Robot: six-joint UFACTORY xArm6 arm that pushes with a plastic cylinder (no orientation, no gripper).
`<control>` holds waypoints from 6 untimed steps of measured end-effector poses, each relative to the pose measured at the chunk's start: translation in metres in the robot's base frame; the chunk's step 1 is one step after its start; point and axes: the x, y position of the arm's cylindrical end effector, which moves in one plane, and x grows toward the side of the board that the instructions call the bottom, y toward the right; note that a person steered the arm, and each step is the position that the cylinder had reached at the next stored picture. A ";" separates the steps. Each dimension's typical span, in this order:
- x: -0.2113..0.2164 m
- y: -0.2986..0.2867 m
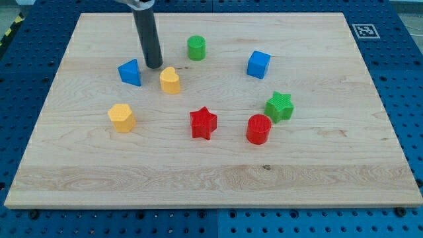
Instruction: Move the yellow heart to the right side of the yellow hexagon
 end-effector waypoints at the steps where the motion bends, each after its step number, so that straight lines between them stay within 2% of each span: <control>1: 0.009 0.028; 3: 0.013 0.070; 4: 0.013 0.066; 6: 0.026 0.024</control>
